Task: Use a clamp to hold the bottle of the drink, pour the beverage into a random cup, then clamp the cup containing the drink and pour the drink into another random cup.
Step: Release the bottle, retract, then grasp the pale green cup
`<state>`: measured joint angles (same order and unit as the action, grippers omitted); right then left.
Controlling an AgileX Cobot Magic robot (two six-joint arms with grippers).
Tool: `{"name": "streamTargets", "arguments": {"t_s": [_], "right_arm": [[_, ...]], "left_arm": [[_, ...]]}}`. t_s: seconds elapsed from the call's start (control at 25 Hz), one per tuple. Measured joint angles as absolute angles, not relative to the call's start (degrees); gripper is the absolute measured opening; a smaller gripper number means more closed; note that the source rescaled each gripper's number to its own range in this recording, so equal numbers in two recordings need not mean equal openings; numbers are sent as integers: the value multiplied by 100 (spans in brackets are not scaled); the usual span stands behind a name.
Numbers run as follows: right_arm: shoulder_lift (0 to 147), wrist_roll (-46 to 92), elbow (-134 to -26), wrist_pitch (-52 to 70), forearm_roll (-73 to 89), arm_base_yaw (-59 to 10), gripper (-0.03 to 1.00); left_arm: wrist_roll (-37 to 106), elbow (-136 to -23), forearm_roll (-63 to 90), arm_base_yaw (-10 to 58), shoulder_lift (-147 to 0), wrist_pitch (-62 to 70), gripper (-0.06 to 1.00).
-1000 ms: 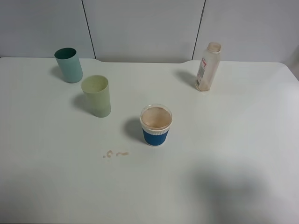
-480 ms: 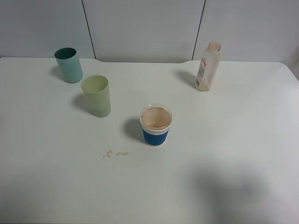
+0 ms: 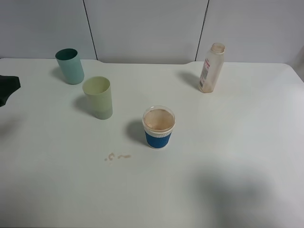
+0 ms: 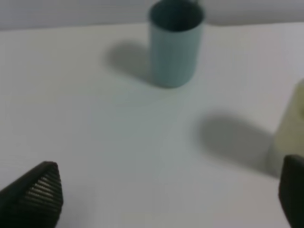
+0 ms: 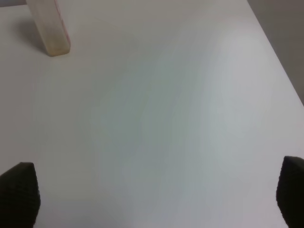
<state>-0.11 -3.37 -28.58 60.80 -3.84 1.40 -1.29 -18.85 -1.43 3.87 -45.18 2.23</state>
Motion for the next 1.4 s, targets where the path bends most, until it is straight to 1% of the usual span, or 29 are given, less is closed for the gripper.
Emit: {"name": "streamTargets", "arguments": {"t_s": [0.04,0.12,0.24,0.44,0.6,0.76,0.8,0.84,1.0,1.08,1.12,1.2,1.24,1.4], "right_arm": [[-11,-337,-2858,6080,-384,140,100],[-11,-337,-2858,6080,-384,140,100],[-11,-337,-2858,6080,-384,140,100],[-11,-337,-2858,6080,-384,140,100],[-11,-337,-2858,6080,-384,140,100],[-11,-337,-2858,6080,-384,140,100],[-11,-337,-2858,6080,-384,140,100],[-11,-337,-2858,6080,-384,140,100],[-11,-337,-2858,6080,-384,140,100],[-11,-337,-2858,6080,-384,140,100],[-11,-337,-2858,6080,-384,140,100],[-11,-337,-2858,6080,-384,140,100],[-11,-337,-2858,6080,-384,140,100],[-11,-337,-2858,6080,-384,140,100]], "left_arm": [[-166,-1880,-143,491,-4577,130,86],[-250,-1798,-143,665,-4694,-120,94],[-397,-1500,-169,808,-4836,-507,99],[-487,-957,-450,818,-5134,-1115,100],[-491,-814,-597,818,-5486,-1661,100],[-491,-694,-706,818,-6050,-2494,100],[-491,-694,-706,818,-6050,-2494,100],[-491,-619,-800,818,-6473,-2948,100],[-491,-566,-1172,818,-7432,-3985,100],[-491,-573,-1352,818,-7946,-4468,100],[-491,-573,-1352,818,-7946,-4468,100],[-491,-578,-1502,818,-8532,-5125,100],[-491,-578,-1589,818,-9055,-5715,100],[-491,-561,-1747,818,-9938,-6741,100]]}}
